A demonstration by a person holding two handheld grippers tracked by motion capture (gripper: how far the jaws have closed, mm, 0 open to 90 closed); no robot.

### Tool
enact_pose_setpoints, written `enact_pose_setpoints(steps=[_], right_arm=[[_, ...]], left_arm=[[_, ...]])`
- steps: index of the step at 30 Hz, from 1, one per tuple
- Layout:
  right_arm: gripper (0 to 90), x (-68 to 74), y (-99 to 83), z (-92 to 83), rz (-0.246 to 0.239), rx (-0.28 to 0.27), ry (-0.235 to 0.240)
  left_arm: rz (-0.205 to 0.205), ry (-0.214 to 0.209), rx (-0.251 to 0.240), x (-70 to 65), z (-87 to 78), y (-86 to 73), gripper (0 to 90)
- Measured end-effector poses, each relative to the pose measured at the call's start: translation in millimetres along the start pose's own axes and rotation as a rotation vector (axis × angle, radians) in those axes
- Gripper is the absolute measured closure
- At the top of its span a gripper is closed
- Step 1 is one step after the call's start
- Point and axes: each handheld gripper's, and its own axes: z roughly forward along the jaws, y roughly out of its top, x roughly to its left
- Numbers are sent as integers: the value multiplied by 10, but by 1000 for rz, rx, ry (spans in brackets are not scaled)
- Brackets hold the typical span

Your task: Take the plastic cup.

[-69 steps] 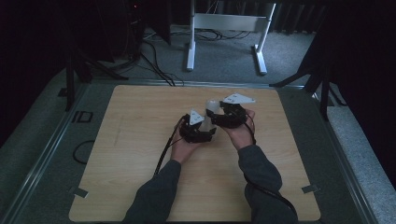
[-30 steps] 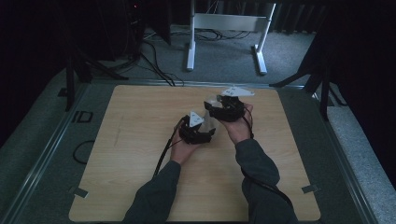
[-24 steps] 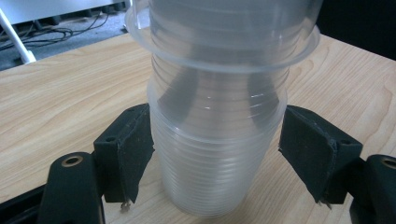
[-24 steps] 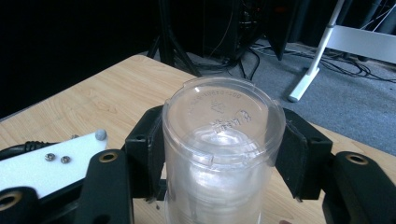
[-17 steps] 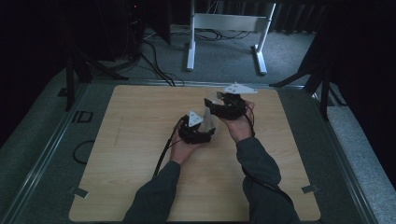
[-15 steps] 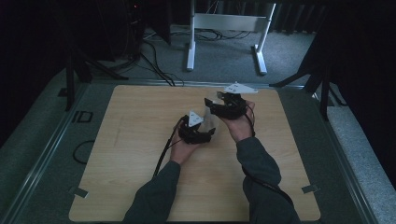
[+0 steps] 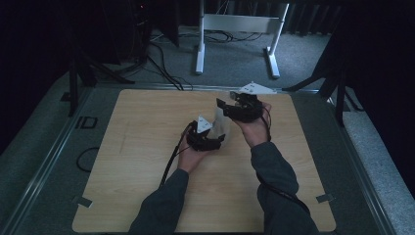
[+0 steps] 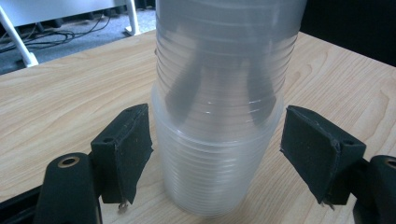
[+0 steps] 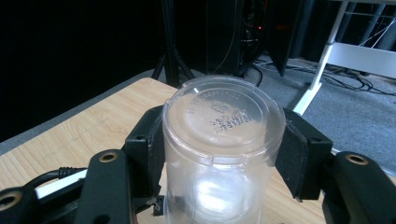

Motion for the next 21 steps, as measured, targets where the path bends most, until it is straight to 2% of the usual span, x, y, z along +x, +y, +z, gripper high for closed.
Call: enact_pose_setpoints(steps=[13,16,21], right_arm=[[404,-5,105,-150,-10,-37,2],[404,-21,121,-174,7,-40,20],[405,-49,141,-235,-2,-40,9]], left_arm=[[-2,1,-1,6,-17,-3,245],[-4,4,2,3,-20,-4,246],[-4,-6,0,10,-32,-13,245]])
